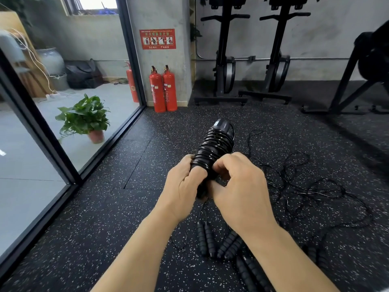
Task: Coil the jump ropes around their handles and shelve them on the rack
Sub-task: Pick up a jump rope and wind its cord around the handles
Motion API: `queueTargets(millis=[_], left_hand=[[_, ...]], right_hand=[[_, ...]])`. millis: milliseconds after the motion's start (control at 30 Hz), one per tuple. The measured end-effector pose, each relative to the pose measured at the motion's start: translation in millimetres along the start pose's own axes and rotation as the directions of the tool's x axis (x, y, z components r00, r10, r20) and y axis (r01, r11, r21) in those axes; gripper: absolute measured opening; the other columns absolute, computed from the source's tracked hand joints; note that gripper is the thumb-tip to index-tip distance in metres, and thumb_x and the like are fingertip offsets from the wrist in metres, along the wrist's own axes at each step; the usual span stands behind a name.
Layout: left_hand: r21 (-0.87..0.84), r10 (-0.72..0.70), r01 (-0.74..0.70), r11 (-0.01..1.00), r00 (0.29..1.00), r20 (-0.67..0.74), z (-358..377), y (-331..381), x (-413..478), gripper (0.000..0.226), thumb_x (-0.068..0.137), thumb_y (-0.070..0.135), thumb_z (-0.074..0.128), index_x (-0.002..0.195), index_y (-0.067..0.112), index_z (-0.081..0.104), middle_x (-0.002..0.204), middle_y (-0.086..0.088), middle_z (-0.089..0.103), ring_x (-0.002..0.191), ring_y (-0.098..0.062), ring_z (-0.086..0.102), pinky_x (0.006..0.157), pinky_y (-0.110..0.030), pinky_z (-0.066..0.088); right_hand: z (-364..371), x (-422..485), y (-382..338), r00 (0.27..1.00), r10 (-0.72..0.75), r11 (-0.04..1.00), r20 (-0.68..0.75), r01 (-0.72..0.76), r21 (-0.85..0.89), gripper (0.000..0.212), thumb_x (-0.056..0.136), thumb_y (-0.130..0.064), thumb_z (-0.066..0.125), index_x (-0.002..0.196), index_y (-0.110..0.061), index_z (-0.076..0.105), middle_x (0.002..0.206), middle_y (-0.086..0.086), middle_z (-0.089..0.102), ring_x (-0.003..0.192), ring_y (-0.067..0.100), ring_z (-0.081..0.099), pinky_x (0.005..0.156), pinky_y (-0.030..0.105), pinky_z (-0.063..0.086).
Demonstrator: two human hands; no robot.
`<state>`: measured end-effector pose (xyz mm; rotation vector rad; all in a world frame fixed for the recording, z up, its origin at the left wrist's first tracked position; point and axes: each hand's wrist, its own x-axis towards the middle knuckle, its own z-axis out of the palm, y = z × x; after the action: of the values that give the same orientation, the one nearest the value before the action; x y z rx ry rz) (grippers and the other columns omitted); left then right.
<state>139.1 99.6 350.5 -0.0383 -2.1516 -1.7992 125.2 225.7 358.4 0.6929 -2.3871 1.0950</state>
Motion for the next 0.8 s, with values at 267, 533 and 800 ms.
queueTargets(millis=[267,533,800], left_hand=[[-0.014,-0.054,0.054,0.998,0.998,-0.015,1,-3,0,0.034,0.073,0.026,0.048,0.091,-0.002,0.053,0.066,0.004,0.057,0.053,-0.013,0.053,0.045,-0.032,0.046],[-0.069,-0.041,0.037,0.997,0.997,-0.064,11,4,-2,0.017,0.076,0.029,0.046,0.067,0.015,0.044,0.052,0.015,0.049,0.046,-0.001,0.043,0.044,-0.018,0.037],[0.074,-0.033,0.044,0.996,0.989,-0.143,10,-4,6,0.034,0.070,0.047,0.049,0.068,0.014,0.045,0.061,0.012,0.045,0.056,-0.004,0.039,0.049,-0.017,0.033]], right_hand=[[-12,7,5,0.991,0.027,0.994,0.130,-0.041,0.106,0.022,0.072,-0.026,0.080,0.084,-0.020,0.062,0.086,-0.013,0.056,0.077,0.011,0.056,0.071,0.040,0.050],[-6,2,-1,1.000,0.022,0.999,0.010,-0.022,-0.024,0.020,0.077,-0.027,0.074,0.077,-0.019,0.056,0.082,-0.010,0.053,0.067,0.015,0.054,0.063,0.040,0.048],[4,2,-5,0.987,-0.096,0.980,-0.130,0.071,-0.186,0.023,0.074,-0.017,0.075,0.073,-0.011,0.052,0.074,0.000,0.054,0.052,0.019,0.045,0.044,0.030,0.036]])
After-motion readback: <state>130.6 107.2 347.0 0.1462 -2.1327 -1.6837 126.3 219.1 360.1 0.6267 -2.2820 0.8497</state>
